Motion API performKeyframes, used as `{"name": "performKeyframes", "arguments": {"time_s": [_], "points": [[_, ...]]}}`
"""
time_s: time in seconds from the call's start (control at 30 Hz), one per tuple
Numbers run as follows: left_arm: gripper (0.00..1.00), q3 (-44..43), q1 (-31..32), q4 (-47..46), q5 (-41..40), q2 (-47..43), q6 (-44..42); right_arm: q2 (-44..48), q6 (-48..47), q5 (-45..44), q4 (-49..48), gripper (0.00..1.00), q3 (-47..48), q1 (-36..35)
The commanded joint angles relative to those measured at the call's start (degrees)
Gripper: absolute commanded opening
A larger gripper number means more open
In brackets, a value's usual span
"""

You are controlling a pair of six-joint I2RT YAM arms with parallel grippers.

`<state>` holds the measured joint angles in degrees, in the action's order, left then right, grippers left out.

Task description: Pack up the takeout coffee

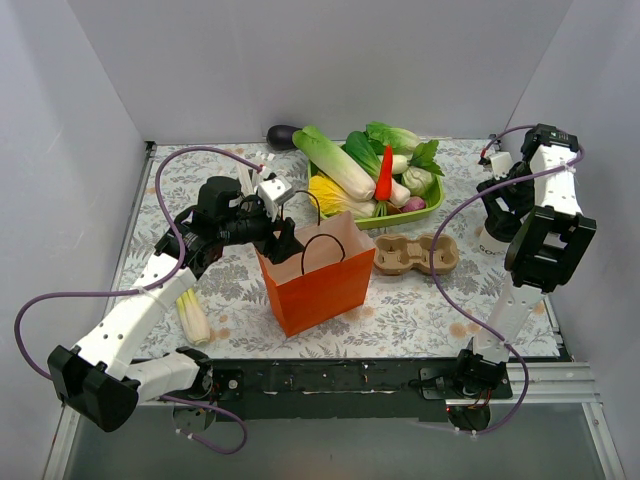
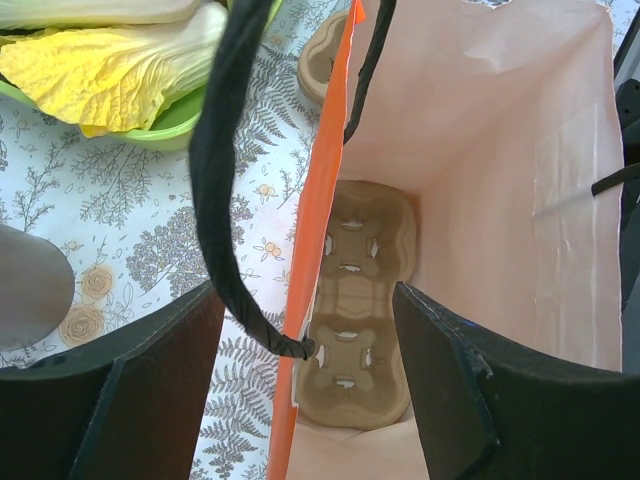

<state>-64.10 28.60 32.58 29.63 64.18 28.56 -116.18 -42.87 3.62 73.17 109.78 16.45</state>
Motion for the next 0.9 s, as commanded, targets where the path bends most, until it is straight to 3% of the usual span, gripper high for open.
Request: {"name": "performKeyframes", "arguments": {"time_s": [0.0,0.23,0.5,0.57,0.73,0.87], "points": [[0.68,0.11,-0.3,-0.15,0.87,-0.81,-0.96,2.0,-0.02,2.44,1.72,0.67,-1.58,0.34],[0.68,-1.11,-0.3,-0.85,0.87,-0.29,-0.78,9.12,2.79,4.46,1.72,0.61,1.31,0.34],[0.7,-5.68,-0.3,-0.15,1.75,1.91,-1.31,16.77,6.66,11.3,1.8,0.49,11.23,0.16],[0.7,-7.79,-0.3,0.47,1.84,2.35,-1.22,18.44,7.18,14.3,1.81,0.34,13.26,0.16],[0.73,-11.31,-0.47,0.56,2.8,2.44,-1.75,20.9,8.33,32.12,1.8,0.04,16.69,-0.45],[0.75,-15.35,-0.91,4.5,4.74,3.32,-4.39,24.15,4.74,48.38,1.46,0.01,16.7,-3.25]]}}
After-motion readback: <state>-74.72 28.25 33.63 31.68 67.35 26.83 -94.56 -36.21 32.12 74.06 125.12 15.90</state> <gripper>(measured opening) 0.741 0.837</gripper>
